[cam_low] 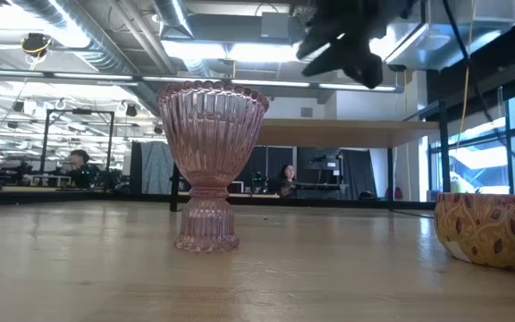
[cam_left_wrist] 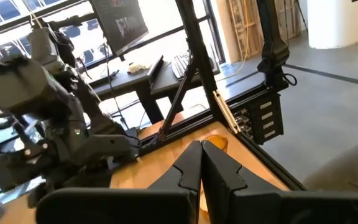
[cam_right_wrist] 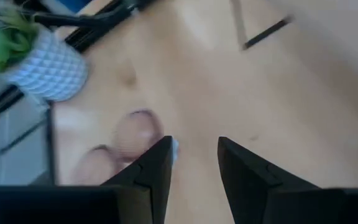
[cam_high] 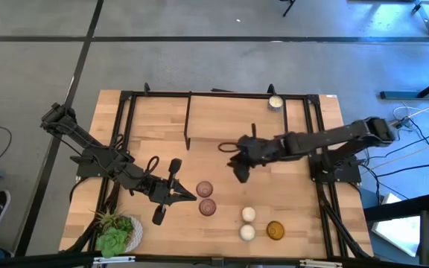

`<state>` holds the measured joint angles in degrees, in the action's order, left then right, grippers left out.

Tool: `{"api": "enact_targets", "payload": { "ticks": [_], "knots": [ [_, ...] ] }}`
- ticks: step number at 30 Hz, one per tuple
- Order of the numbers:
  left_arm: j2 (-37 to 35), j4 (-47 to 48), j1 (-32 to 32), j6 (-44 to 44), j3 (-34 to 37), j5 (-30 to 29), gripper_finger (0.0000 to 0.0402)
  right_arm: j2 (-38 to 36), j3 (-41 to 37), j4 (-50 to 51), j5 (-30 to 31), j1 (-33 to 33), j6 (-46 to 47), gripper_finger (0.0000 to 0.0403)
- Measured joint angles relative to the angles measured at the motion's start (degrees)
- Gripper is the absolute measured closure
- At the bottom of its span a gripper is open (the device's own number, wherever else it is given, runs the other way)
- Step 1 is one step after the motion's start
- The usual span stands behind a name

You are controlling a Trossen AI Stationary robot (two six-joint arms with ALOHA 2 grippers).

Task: Pick & Place candle stick holders
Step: Put the violet candle holder on the shelf aligned with the blue candle

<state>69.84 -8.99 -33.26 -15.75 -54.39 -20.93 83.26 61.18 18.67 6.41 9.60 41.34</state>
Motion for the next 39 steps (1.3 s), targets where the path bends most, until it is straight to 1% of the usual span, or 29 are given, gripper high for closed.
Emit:
{"api": "enact_targets", "payload": {
  "ticks": [3,5,8,12,15,19,22,23,26,29,32,35,39],
  "knots": [
    [0.0,0.0,0.0,0.5,0.0,0.0,0.0398,4.5,6.6,8.6,-2.8,-0.7,2.2,0.0270],
    [0.0,0.1,0.0,0.7,0.0,0.0,0.0398,8.2,12.5,17.3,-2.6,-0.7,2.4,0.0270],
    [0.0,0.3,0.0,1.6,0.0,0.0,0.0398,14.6,21.7,27.4,-2.1,0.7,2.6,0.0270],
    [0.0,0.2,0.0,2.8,0.0,0.0,0.0398,22.9,32.3,34.2,-2.2,2.7,0.7,0.0270],
    [0.0,0.4,-0.5,3.5,0.0,-0.1,0.0398,26.8,37.3,37.0,-0.4,3.8,-0.4,0.0270],
    [0.0,2.2,-1.9,3.5,0.0,-0.2,0.0398,28.2,39.0,38.0,1.4,4.4,-0.1,0.0270],
    [-1.2,8.7,-4.3,2.1,0.0,-1.3,0.0398,28.2,39.0,37.9,2.5,4.7,0.6,0.0270],
    [-2.1,10.9,-5.5,1.5,0.0,-1.9,0.0398,28.2,38.9,37.5,2.9,4.8,0.7,0.0270],
    [-5.0,16.4,-9.9,1.6,0.0,-6.2,0.0398,28.2,38.2,35.0,4.0,5.6,0.7,0.0270],
    [-6.6,15.4,-14.0,1.6,0.5,-9.0,0.0398,29.0,37.8,32.0,3.9,6.3,0.6,0.0270],
    [-6.8,12.9,-16.8,-0.3,0.6,-9.8,0.0398,30.7,37.6,32.2,3.4,6.7,0.9,0.0270],
    [-6.3,12.3,-18.1,-1.7,0.6,-9.9,0.0398,32.0,37.6,31.4,3.0,6.7,1.8,0.0270],
    [-6.1,12.1,-18.4,-1.9,0.6,-10.0,0.0398,33.8,37.6,29.0,2.4,6.7,1.9,0.0270]
  ]
}}
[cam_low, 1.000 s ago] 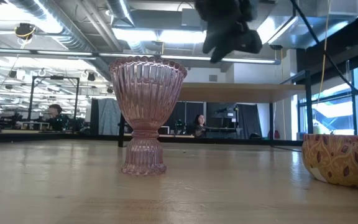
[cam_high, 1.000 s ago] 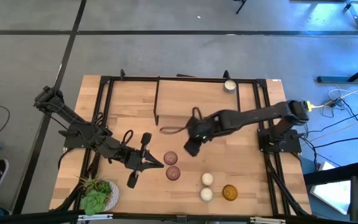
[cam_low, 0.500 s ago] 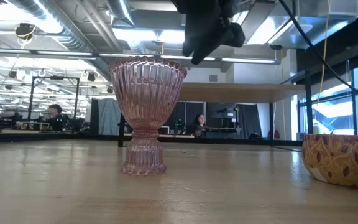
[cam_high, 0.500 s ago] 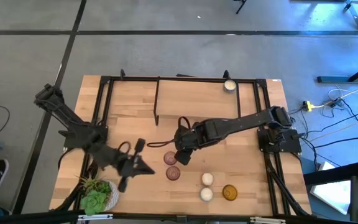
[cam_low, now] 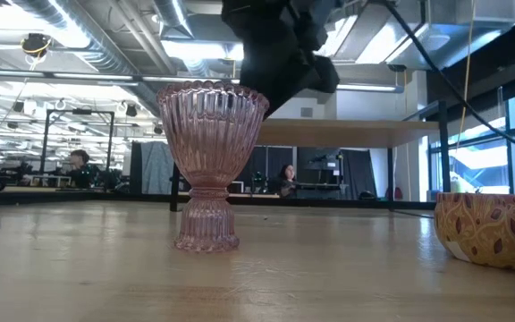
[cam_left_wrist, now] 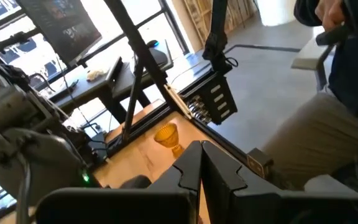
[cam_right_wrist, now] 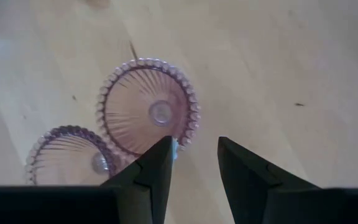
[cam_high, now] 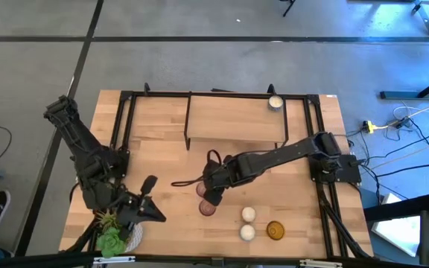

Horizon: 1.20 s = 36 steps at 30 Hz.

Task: Pick & Place candle stick holders
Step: Put the violet candle holder on the shelf aligned with the blue candle

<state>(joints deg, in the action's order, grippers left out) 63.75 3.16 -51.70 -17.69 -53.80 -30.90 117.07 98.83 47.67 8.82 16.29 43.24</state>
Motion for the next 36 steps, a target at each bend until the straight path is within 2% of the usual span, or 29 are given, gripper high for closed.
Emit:
{"api": "enact_targets", "payload": {
  "ticks": [15,28,36],
  "knots": [
    [0.0,-1.5,0.0,-1.1,0.0,-0.6,0.0398,1.5,0.0,-1.5,0.2,0.0,0.2,0.0270],
    [0.0,-1.7,0.0,-1.5,0.0,-0.6,0.0398,3.0,0.1,-2.3,0.0,-0.1,0.7,0.0251],
    [0.0,-1.7,0.0,-1.5,0.0,-0.6,0.0398,3.1,0.0,1.2,1.6,-0.1,2.1,0.0251]
  ]
}}
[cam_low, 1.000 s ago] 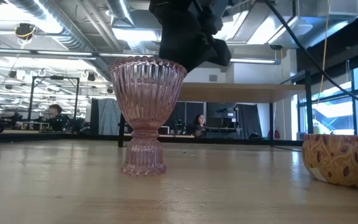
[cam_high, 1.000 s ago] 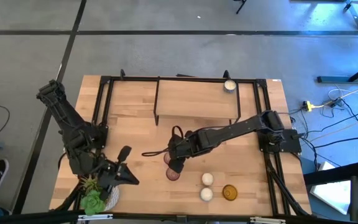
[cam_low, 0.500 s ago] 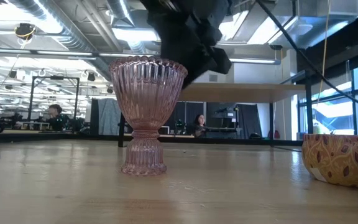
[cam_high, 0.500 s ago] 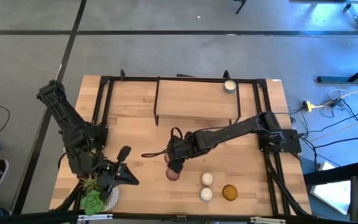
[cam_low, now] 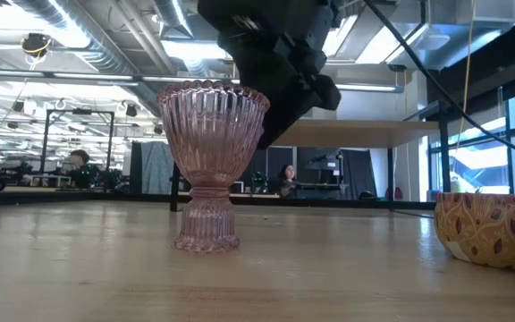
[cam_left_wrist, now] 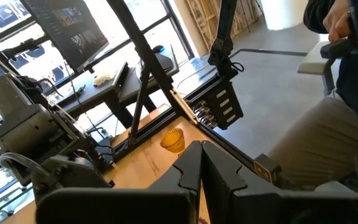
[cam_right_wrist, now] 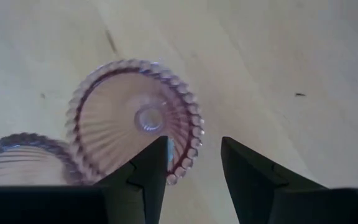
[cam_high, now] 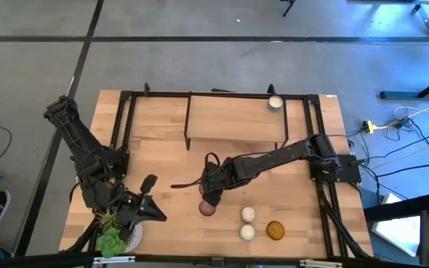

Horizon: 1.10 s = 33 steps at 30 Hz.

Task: Pick & Place candle stick holders
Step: Put the violet candle holder on the shelf aligned with the blue candle

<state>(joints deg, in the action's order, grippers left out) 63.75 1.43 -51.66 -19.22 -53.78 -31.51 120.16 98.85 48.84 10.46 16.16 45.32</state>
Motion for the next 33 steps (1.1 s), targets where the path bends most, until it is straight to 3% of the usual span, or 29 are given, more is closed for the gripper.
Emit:
{"api": "enact_targets", "payload": {
  "ticks": [33],
  "knots": [
    [0.0,0.0,0.0,-0.5,0.0,-0.6,0.0398,-0.1,1.1,6.3,-3.2,0.0,2.4,0.0251]
  ]
}}
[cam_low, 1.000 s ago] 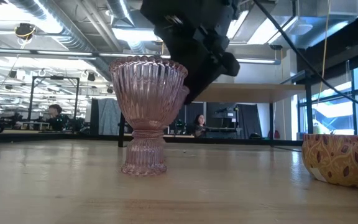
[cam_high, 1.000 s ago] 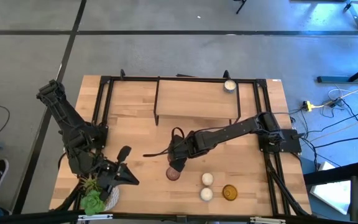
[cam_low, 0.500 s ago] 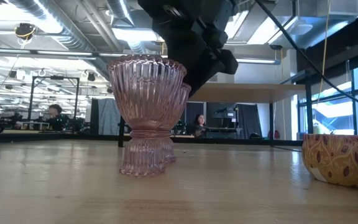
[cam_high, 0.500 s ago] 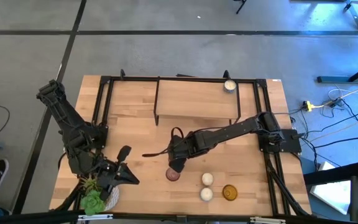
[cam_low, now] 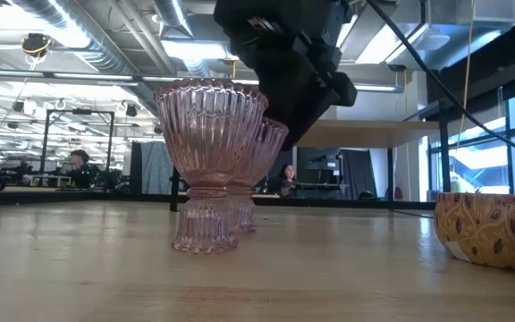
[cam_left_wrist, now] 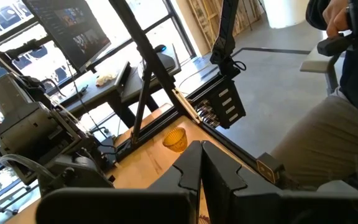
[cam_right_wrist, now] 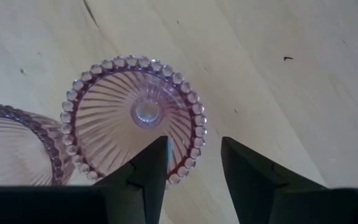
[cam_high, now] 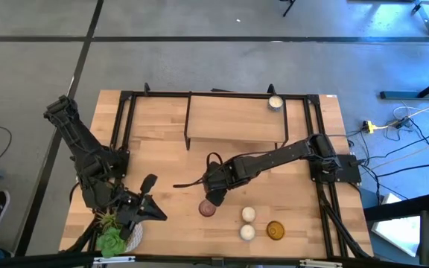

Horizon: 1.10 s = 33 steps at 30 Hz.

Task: Pick & Place candle stick holders
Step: Put the violet candle holder on the shelf aligned with the blue candle

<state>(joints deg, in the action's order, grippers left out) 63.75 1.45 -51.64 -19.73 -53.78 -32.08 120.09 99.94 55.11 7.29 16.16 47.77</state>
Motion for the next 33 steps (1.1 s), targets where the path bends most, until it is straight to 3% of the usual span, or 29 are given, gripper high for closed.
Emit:
{"api": "enact_targets", "payload": {
  "ticks": [33],
  "knots": [
    [0.0,0.0,0.0,-0.1,0.0,0.0,0.0398,1.1,0.0,-2.6,-1.6,-1.2,2.0,0.0251]
  ]
}}
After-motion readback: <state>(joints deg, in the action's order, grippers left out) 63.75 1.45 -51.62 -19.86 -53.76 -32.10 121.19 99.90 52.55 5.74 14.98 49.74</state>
